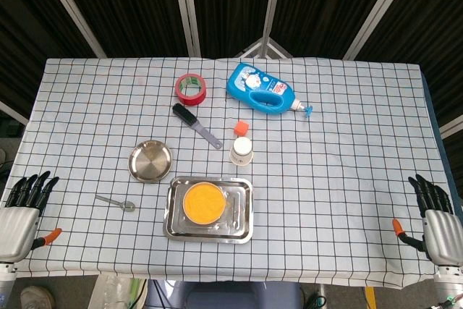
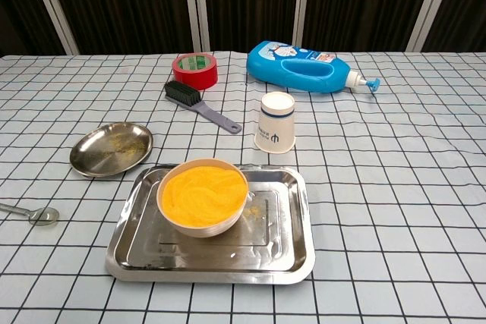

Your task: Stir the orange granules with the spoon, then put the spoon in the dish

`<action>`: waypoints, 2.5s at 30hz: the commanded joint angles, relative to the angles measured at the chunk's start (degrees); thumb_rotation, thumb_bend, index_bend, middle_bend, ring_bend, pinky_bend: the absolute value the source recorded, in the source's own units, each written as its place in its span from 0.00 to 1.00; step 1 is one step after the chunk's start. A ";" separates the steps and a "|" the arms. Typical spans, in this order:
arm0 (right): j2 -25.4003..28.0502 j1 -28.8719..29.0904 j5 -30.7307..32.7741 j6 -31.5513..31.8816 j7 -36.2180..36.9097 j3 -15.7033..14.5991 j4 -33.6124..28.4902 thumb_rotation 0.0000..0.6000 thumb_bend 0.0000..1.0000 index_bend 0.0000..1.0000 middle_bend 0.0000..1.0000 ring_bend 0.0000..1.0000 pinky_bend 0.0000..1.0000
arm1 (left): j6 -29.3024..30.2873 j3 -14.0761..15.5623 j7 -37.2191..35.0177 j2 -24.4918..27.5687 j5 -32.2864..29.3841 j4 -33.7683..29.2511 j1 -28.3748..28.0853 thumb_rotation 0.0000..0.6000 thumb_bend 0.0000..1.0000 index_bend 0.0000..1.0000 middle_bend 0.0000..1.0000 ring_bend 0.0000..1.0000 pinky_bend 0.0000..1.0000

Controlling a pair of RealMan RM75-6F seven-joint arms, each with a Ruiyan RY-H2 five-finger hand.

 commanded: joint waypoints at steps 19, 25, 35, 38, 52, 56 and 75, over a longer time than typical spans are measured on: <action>0.19 -0.22 0.43 -0.02 -0.09 -0.12 -0.18 1.00 0.39 0.00 0.00 0.00 0.00 | -14.52 -4.75 7.32 -3.66 -11.54 1.28 -8.84 1.00 0.21 0.25 0.00 0.00 0.00; 0.15 -0.23 0.65 0.01 -0.07 -0.01 -0.12 1.00 0.39 0.00 0.00 0.00 0.00 | -20.06 -5.98 12.15 -7.73 -16.97 5.79 -12.59 1.00 0.34 0.39 0.00 0.00 0.00; 0.27 -0.44 0.60 0.27 0.33 -0.02 -0.05 1.00 0.39 0.00 0.00 0.00 0.00 | -24.36 -5.64 19.09 -15.03 -21.87 12.86 -16.76 1.00 0.42 0.48 0.00 0.00 0.00; 0.29 -0.50 0.68 0.31 0.47 -0.01 -0.03 1.00 0.39 0.00 0.00 0.00 0.00 | -24.72 -5.38 19.95 -16.70 -22.61 14.15 -17.32 1.00 0.42 0.50 0.00 0.00 0.00; 0.37 -0.73 0.78 0.53 0.64 0.03 -0.10 1.00 0.39 0.00 0.00 0.00 0.00 | -24.12 -4.73 21.10 -20.66 -24.07 16.88 -18.68 1.00 0.46 0.52 0.00 0.00 0.00; 0.36 -0.74 0.84 0.48 0.60 0.04 -0.10 1.00 0.39 0.00 0.00 0.00 0.00 | -24.05 -4.44 21.12 -21.02 -24.28 16.96 -18.91 1.00 0.47 0.54 0.00 0.00 0.00; 0.39 -0.77 1.06 0.28 0.56 0.04 -0.31 1.00 0.39 0.00 0.00 0.00 0.00 | -24.14 -3.40 21.31 -21.67 -25.37 17.85 -19.29 1.00 0.51 0.53 0.00 0.00 0.00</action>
